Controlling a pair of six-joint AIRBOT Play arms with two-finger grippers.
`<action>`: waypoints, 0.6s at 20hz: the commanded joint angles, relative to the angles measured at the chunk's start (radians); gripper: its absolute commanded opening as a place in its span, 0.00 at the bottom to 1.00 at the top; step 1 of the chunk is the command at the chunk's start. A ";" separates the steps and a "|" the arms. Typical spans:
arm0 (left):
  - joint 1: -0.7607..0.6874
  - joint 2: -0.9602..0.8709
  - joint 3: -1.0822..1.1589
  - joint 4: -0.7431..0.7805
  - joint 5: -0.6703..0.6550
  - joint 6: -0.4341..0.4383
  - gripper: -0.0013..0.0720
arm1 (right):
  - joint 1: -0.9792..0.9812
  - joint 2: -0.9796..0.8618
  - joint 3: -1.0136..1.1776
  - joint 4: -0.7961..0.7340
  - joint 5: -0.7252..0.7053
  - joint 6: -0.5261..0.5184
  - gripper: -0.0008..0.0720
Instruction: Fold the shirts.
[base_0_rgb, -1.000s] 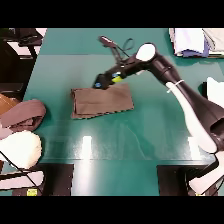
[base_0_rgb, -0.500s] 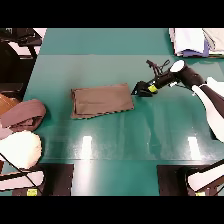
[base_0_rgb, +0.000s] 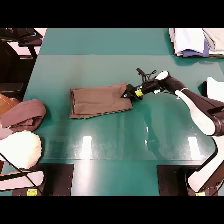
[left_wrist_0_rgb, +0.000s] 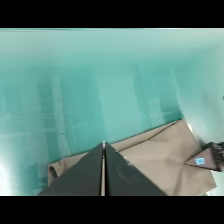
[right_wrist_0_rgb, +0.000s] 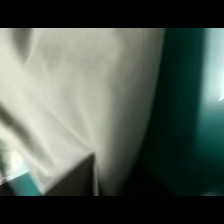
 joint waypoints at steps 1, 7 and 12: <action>-0.042 0.001 0.000 0.006 0.001 0.008 0.05 | 0.022 -0.024 0.090 0.007 -0.019 -0.024 0.03; -0.230 -0.002 0.000 0.023 0.037 0.035 0.05 | -0.135 0.145 0.196 -0.317 0.011 0.064 0.03; -0.332 -0.002 0.000 0.023 0.100 0.045 0.05 | -0.484 0.332 0.195 -0.485 0.084 0.127 0.03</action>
